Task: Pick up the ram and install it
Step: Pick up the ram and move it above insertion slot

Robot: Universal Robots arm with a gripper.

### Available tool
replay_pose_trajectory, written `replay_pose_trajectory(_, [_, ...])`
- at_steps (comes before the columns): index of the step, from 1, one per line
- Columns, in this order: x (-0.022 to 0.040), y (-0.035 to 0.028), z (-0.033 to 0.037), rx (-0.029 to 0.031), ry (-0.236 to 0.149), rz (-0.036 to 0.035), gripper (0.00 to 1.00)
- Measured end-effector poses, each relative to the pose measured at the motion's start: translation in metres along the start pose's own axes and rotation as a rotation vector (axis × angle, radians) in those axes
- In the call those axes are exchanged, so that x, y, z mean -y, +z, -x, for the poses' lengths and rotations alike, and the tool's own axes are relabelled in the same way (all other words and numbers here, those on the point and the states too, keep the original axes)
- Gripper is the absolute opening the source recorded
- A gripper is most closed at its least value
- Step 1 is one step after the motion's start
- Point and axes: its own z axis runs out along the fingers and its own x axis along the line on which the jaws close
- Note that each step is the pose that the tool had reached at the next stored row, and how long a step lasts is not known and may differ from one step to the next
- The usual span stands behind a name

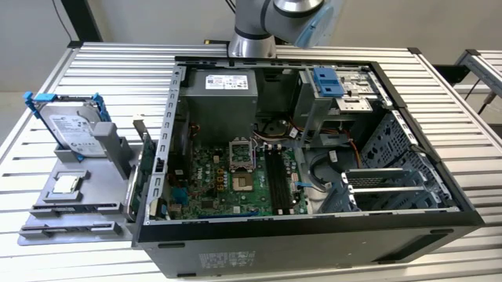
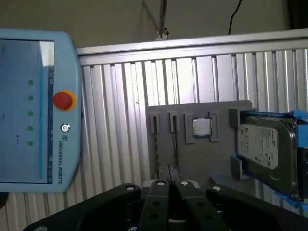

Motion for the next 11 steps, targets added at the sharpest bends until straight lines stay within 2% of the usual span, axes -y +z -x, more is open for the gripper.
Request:
replay_pose_trajectory(3, [0.0,0.0,0.0,-0.0023,-0.055,-0.002,0.0])
replay_pose_trajectory(4, [-0.0001,0.0,0.0001,-0.0027,-0.07,-0.0107,0.0])
replay_pose_trajectory(5, [-0.0001,0.0,0.0001,-0.0022,-0.073,-0.0256,0.0])
replay_pose_trajectory(6, [0.0,0.0,0.0001,-0.0015,-0.075,-0.0435,0.0])
replay_pose_trajectory(7, [0.0,0.0005,0.0,-0.0009,-0.075,-0.0574,0.0])
replay_pose_trajectory(10, [0.0001,0.0015,0.0,-0.0006,-0.075,-0.0596,0.0])
replay_pose_trajectory(11, [0.0,0.0017,-0.0001,0.0011,-0.075,-0.0605,0.0])
